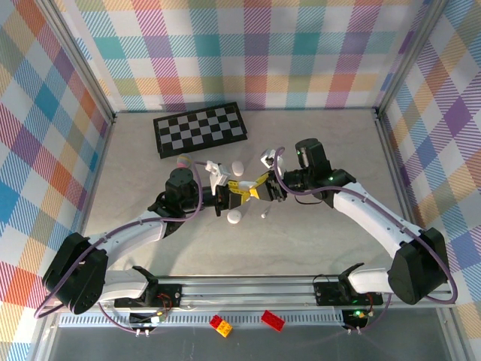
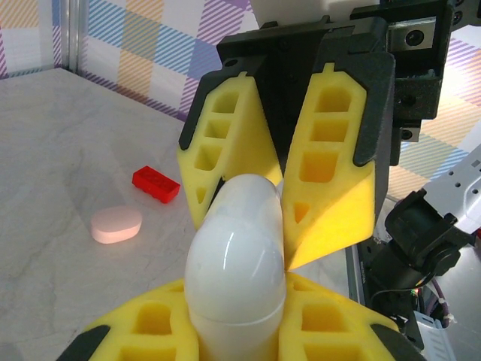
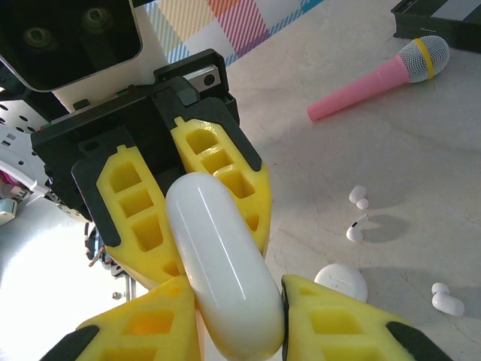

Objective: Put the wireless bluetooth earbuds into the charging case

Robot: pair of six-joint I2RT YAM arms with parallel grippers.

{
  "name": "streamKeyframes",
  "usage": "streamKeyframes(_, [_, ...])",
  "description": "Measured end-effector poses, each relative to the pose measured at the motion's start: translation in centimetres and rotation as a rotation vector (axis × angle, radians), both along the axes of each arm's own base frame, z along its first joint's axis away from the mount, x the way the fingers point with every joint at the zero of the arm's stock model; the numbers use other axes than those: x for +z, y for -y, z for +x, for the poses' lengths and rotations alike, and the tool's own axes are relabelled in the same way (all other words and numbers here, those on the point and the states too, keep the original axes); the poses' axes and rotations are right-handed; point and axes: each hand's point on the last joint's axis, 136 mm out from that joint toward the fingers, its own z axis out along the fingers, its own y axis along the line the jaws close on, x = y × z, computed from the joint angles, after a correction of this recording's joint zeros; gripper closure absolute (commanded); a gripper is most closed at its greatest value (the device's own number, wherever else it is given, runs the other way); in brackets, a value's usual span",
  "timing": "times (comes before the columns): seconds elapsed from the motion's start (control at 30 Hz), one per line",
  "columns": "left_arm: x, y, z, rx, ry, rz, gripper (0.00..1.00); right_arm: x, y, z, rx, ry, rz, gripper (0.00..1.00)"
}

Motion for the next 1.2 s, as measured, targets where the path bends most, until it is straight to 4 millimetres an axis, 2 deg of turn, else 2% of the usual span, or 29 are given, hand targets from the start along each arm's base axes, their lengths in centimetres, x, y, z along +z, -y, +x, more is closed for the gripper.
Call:
streamKeyframes(0.13, [-0.1,-0.2,0.5,0.033,0.006,0.007,0.54,-0.3,0.2,0.4,-0.024,-0.011,0.004,0.83])
streamKeyframes(0.27, [0.2,-0.3,1.0,0.060,0.013,-0.003,0.32,-0.8,0.8,1.6,-0.078,-0.060,0.005,0.83])
streamKeyframes(0.37, [0.2,-0.4,1.4,0.084,0.025,-0.006,0.15,-1.9,1.3,3.2,-0.138,-0.117,0.004,0.80])
streamKeyframes(0.47, [-0.5,-0.9,1.7,0.120,0.029,0.010,0.01,-3.7,1.8,5.2,-0.220,-0.186,-0.012,0.82])
streamKeyframes(0.53, [-0.9,-1.2,1.9,0.149,0.036,0.024,0.00,-5.3,2.3,6.7,-0.289,-0.242,-0.031,0.86])
streamKeyframes(0.73, [-1.0,-2.0,2.4,0.204,0.068,0.057,0.00,-12.4,4.4,11.4,-0.535,-0.468,-0.137,0.84])
streamKeyframes(0.83, [-1.5,-2.2,2.5,0.219,0.069,0.082,0.00,-15.0,5.1,13.3,-0.631,-0.543,-0.184,0.83])
streamKeyframes(1.0, [-2.4,-2.7,2.8,0.243,0.063,0.125,0.00,-17.0,5.2,17.1,-0.728,-0.590,-0.212,0.82])
streamKeyframes(1.1, [-2.9,-3.0,2.9,0.267,0.055,0.147,0.00,-18.3,5.0,18.5,-0.755,-0.624,-0.216,0.80])
streamKeyframes(1.2, [-3.7,-3.5,3.0,0.294,0.036,0.185,0.00,-19.6,4.5,19.0,-0.756,-0.671,-0.214,0.78])
